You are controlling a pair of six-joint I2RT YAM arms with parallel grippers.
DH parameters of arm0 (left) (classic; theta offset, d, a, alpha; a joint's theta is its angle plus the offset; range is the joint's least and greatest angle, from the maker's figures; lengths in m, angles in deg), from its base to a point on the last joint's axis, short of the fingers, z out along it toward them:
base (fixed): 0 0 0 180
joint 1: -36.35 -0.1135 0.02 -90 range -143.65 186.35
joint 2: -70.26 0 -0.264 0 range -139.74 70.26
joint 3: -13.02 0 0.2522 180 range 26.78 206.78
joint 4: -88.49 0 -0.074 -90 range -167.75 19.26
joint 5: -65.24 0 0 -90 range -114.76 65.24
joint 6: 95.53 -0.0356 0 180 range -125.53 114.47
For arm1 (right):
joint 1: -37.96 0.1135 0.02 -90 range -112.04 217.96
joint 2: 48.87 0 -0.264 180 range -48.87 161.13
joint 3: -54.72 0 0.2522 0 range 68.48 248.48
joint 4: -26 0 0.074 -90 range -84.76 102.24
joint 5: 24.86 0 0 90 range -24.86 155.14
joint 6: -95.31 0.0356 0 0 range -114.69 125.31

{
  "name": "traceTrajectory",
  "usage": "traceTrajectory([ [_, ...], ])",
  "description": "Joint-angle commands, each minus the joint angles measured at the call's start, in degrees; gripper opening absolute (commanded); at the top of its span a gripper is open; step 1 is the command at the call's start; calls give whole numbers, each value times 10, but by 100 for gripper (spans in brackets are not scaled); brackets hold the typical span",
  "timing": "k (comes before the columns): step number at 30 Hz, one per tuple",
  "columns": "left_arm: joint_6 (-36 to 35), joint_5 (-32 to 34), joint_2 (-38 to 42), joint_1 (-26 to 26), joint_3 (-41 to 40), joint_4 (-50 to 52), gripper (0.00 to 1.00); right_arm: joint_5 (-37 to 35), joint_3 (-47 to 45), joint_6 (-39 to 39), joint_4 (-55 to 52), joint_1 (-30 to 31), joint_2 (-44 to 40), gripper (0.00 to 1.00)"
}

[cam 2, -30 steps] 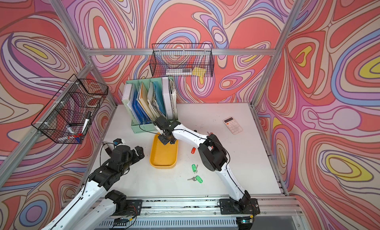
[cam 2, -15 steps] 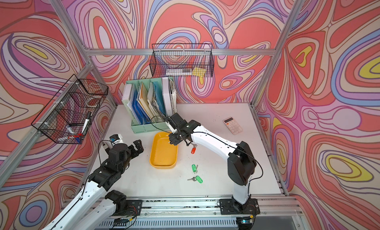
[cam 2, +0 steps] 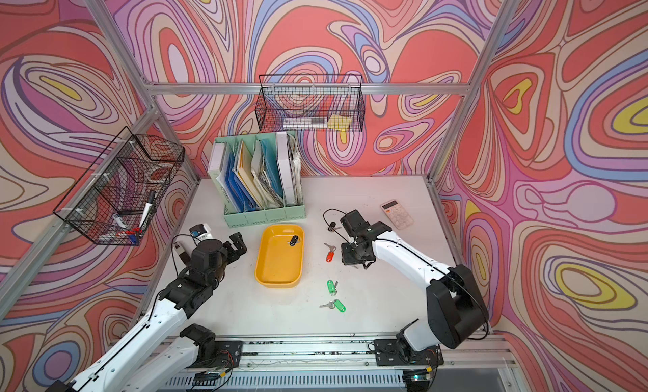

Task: Take the keys out of the storage box
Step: Place the key at the center of the board.

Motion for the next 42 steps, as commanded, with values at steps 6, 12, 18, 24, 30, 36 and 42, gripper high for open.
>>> traceTrajectory([
  [6,-8,13,7,0,-2,0,99,-12,-53,73,22,-25,6,0],
  [12,-16,5,10,-1,6,15,99,-43,-76,101,20,-34,10,0],
  [18,-36,2,-3,-1,28,34,99,-62,-96,113,21,-45,-19,0],
  [24,-37,-12,-13,-1,31,25,99,-36,-74,77,37,-45,-24,13],
  [30,-33,-53,-28,-1,30,26,99,-16,-13,6,47,-45,-29,28],
  [36,-22,-134,-67,-1,41,7,98,23,72,-26,81,-21,21,29],
  [42,-1,-191,-116,-1,48,7,96,-4,191,-57,69,64,126,32],
])
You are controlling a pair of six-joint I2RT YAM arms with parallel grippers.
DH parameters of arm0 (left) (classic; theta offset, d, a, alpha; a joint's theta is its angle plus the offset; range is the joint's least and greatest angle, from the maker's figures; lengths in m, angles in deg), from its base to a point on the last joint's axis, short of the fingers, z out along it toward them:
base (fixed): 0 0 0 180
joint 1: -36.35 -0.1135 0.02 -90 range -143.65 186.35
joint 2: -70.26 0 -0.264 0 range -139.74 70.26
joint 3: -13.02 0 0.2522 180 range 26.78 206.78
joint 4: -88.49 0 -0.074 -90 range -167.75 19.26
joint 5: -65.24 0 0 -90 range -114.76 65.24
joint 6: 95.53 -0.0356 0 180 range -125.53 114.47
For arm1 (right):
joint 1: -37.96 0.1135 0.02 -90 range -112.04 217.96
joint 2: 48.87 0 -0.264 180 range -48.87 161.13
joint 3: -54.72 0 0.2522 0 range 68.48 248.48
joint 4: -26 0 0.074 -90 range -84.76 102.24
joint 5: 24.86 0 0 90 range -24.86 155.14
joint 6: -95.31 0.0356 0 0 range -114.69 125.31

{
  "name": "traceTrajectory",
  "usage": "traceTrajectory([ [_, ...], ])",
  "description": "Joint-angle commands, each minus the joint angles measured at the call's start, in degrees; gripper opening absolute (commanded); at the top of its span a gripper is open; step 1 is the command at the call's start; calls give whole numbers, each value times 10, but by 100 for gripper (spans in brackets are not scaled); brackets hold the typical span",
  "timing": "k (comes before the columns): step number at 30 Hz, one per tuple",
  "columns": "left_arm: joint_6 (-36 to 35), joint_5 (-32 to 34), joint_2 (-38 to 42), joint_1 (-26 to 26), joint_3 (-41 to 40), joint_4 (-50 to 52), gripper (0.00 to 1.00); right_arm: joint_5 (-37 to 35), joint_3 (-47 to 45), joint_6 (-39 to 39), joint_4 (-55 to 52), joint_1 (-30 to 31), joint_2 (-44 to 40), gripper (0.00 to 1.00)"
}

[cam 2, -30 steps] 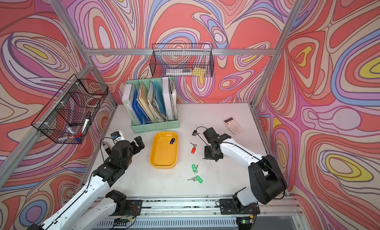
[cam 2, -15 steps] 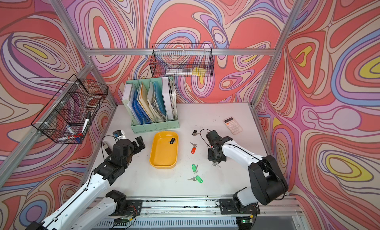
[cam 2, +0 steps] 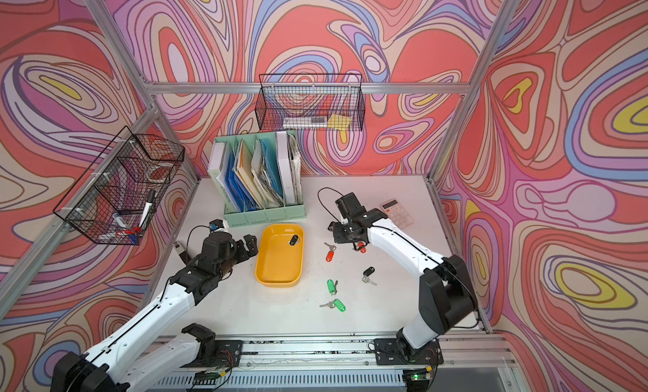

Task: Take the keys out of the storage box
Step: Place the key at the center of the board, then pick up the key from the storage box.

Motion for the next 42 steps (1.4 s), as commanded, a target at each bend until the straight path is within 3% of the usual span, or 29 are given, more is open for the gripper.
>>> traceTrajectory([
  [1,22,-58,-21,-1,10,-8,95,-11,49,-30,-1,43,52,32],
  [10,73,-127,-38,-1,-31,-3,89,-36,217,-59,-39,113,197,32],
  [26,134,-190,-69,-1,-89,-37,86,-89,404,-108,-92,130,375,31],
  [33,140,-175,-71,-1,-86,-16,99,-98,430,-117,-102,133,410,30],
  [42,167,-117,-74,-1,-78,64,99,-115,450,-123,-118,137,436,25],
])
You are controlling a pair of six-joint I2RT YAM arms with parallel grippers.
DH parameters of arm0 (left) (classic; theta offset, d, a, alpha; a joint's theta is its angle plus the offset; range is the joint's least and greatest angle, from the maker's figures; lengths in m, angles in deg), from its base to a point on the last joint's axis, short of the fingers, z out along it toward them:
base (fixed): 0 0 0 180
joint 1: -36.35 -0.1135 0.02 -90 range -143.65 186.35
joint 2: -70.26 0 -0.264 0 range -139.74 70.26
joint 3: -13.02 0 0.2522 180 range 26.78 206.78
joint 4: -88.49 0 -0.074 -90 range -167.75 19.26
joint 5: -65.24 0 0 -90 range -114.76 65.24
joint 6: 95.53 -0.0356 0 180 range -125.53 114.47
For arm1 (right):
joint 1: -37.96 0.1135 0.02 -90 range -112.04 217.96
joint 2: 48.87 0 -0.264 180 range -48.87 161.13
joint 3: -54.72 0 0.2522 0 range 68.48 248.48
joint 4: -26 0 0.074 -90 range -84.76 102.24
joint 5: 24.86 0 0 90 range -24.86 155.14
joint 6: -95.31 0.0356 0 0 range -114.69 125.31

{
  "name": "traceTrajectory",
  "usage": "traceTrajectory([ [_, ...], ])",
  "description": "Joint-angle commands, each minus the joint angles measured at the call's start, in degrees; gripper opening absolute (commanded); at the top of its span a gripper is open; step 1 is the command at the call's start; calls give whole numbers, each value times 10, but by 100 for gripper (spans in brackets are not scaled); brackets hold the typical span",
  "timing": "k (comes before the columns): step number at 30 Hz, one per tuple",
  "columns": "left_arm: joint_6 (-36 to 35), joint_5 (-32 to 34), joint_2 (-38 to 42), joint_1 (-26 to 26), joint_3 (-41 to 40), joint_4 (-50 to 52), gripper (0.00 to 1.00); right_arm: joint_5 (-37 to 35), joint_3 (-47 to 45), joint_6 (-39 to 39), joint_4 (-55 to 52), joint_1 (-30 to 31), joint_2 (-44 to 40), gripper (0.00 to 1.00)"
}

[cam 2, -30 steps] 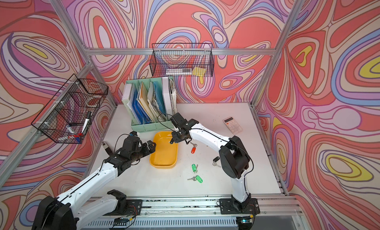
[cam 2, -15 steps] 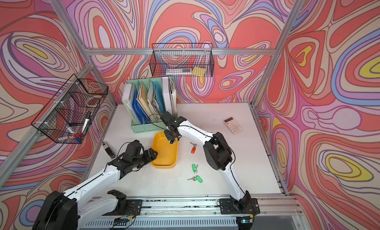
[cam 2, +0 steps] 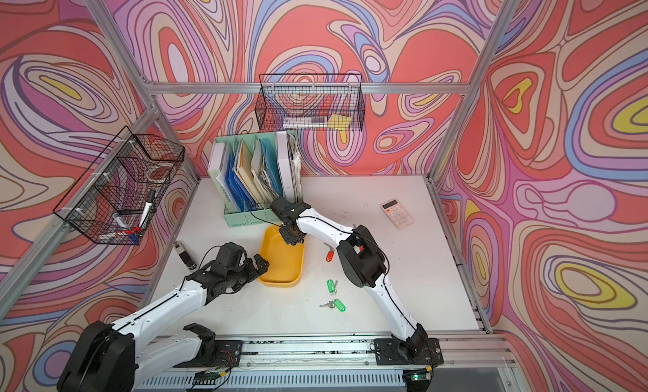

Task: Take the keys out of the storage box
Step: Pick up the key from the storage box.

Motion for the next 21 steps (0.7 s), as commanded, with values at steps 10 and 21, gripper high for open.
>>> traceTrajectory([
  [10,11,30,-17,-1,20,53,99,-36,26,-17,-37,5,41,22],
  [21,8,34,-18,-1,27,62,99,-45,38,-21,-50,5,61,11],
])
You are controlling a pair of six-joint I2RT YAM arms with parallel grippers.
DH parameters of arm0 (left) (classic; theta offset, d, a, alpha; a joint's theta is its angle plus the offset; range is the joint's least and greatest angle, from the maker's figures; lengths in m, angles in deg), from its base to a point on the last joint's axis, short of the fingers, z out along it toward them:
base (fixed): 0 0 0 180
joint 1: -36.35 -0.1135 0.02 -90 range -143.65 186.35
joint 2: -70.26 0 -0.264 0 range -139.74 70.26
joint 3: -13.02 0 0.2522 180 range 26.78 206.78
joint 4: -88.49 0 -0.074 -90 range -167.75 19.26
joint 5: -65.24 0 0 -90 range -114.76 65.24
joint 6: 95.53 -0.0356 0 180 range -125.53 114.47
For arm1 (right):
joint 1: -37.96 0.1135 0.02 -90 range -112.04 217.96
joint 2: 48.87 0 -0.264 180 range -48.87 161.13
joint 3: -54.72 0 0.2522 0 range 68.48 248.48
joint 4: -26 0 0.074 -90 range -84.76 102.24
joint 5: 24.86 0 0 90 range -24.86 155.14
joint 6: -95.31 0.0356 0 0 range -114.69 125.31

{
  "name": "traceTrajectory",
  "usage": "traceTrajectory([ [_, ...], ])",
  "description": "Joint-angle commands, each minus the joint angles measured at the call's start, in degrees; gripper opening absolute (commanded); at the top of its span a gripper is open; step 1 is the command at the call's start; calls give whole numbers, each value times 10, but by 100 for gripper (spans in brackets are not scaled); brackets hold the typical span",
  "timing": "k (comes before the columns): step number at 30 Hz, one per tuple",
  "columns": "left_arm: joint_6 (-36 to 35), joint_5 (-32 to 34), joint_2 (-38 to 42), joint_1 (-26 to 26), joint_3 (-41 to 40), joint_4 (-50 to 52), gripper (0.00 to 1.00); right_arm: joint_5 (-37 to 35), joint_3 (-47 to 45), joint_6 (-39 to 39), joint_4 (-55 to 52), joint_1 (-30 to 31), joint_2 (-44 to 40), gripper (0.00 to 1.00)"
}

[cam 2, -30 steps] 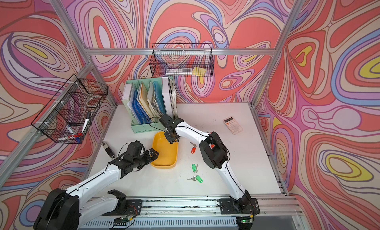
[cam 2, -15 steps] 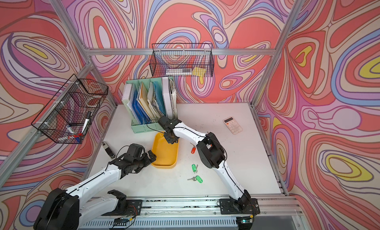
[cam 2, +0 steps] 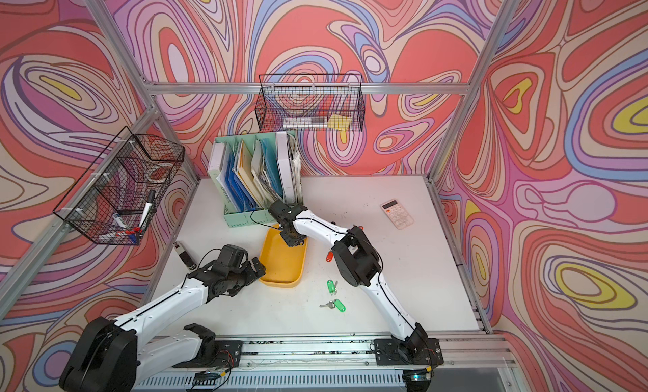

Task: Take the keys out of the storage box
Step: Pick up the key from the storage box.

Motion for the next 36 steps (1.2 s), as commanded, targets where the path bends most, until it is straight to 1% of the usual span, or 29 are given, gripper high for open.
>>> traceTrajectory([
  [1,-3,13,-1,-1,18,21,99,-10,8,-2,-15,2,20,9],
  [2,-4,14,-1,-1,19,23,99,-10,8,-2,-15,2,19,8],
  [5,-4,21,1,-2,21,29,99,-9,7,-4,-11,2,10,0],
  [8,-4,31,4,-1,21,35,99,-1,0,-4,-1,2,-7,0],
  [12,-4,34,7,-1,21,36,99,68,-25,-3,25,3,-53,0],
  [14,-4,36,8,-1,22,36,99,91,-38,1,36,2,-78,0],
  [17,-4,37,10,-1,22,35,99,104,-49,1,39,3,-114,0],
  [22,-16,48,13,-1,22,35,99,105,-70,1,23,2,-170,0],
  [24,-24,54,17,-2,46,33,99,111,-91,4,21,2,-199,0],
  [28,-41,59,39,-2,42,-1,99,133,-122,9,-10,2,-250,0],
  [32,-46,97,75,-2,33,-21,99,112,-192,30,-33,-2,-324,0],
  [33,-46,108,84,-2,34,-44,99,105,-213,39,-38,-4,-346,0],
  [34,-46,117,92,-2,12,-52,99,102,-229,46,-46,-7,-363,0],
  [36,-45,136,108,-2,1,-67,99,93,-266,67,-70,-12,-406,0],
])
